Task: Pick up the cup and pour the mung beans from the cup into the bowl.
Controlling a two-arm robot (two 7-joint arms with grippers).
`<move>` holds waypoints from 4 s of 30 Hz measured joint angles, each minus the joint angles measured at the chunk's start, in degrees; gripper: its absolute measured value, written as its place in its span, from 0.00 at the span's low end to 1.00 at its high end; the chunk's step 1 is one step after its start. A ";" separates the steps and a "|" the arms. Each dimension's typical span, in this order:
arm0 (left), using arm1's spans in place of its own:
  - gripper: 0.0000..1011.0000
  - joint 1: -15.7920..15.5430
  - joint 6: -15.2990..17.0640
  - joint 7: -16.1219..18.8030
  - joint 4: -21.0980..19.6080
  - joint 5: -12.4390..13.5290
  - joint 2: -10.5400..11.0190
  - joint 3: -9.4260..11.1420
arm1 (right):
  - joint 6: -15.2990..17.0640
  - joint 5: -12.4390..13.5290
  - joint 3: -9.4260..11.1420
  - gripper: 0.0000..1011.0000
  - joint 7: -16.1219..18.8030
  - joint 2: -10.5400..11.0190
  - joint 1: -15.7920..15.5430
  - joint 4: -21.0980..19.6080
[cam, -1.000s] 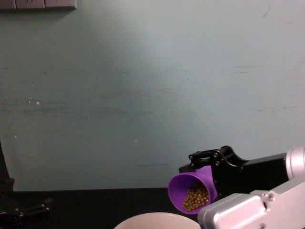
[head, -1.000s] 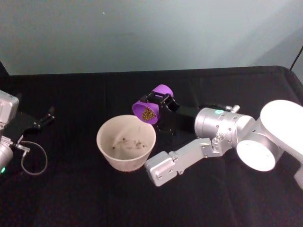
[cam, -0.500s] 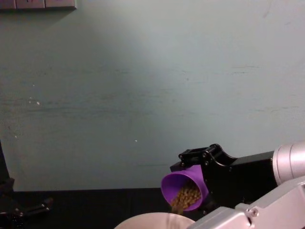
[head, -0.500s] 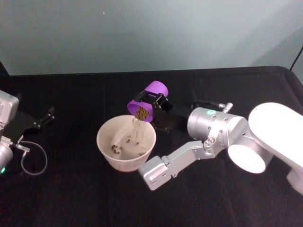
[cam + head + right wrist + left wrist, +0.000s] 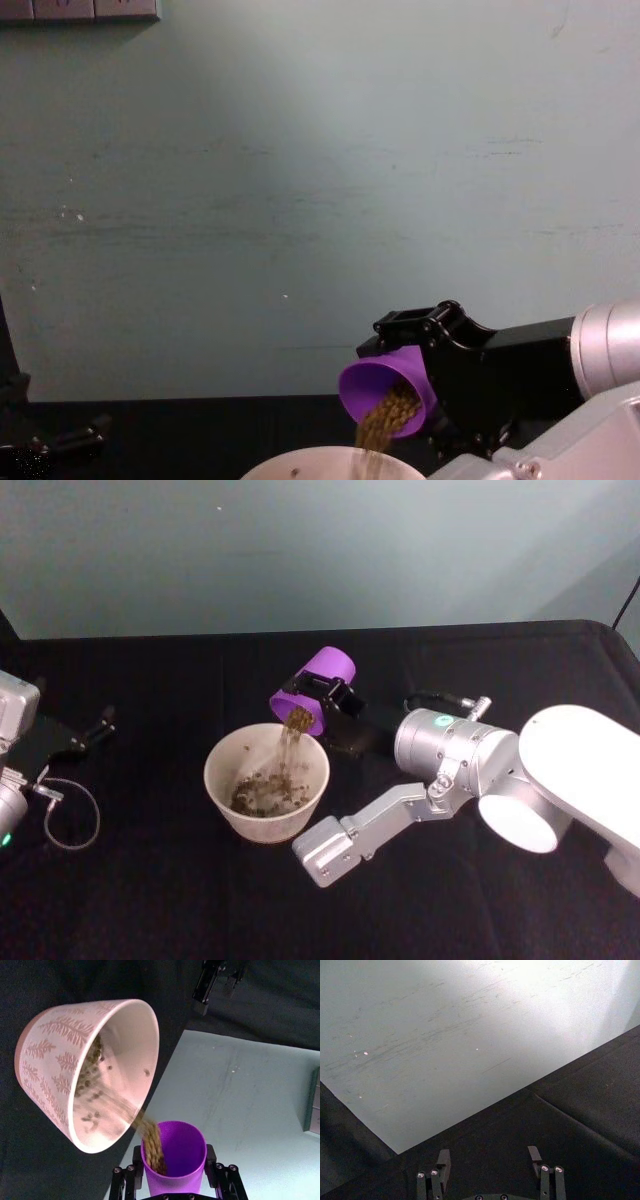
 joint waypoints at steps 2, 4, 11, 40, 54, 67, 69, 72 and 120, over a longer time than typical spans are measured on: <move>0.99 0.00 0.00 0.00 0.00 0.00 0.00 0.00 | 0.22 -0.77 -0.19 0.72 -0.28 0.03 0.04 -0.09; 0.99 0.00 0.00 0.00 0.00 0.00 0.00 0.00 | 0.45 -1.62 -0.42 0.72 -0.49 0.09 0.05 -0.27; 0.99 0.00 0.00 0.00 0.00 0.00 0.00 0.00 | 0.86 -4.31 -1.20 0.72 -1.11 0.33 0.32 -0.50; 0.99 0.00 0.00 0.00 0.00 0.01 0.00 0.00 | 3.19 -17.49 -5.15 0.72 -4.84 2.32 1.89 -2.28; 0.99 0.00 0.00 0.00 0.00 0.00 0.00 0.00 | -1.14 19.41 10.60 0.72 -2.43 0.80 -4.89 -1.53; 0.99 0.00 0.00 0.00 0.00 0.00 0.00 0.00 | -1.07 56.22 23.59 0.72 8.54 -2.39 -8.82 4.00; 0.99 0.00 0.00 0.00 0.00 0.00 0.00 0.00 | -0.43 61.26 25.61 0.72 9.50 -2.74 -9.36 5.01; 0.99 0.00 0.00 0.00 0.00 0.00 0.00 0.00 | 0.42 66.69 27.66 0.72 11.03 -2.60 -9.69 6.36; 0.99 0.00 0.00 0.00 0.00 0.00 0.00 0.00 | 12.32 87.18 29.62 0.72 14.32 -2.58 -11.05 9.99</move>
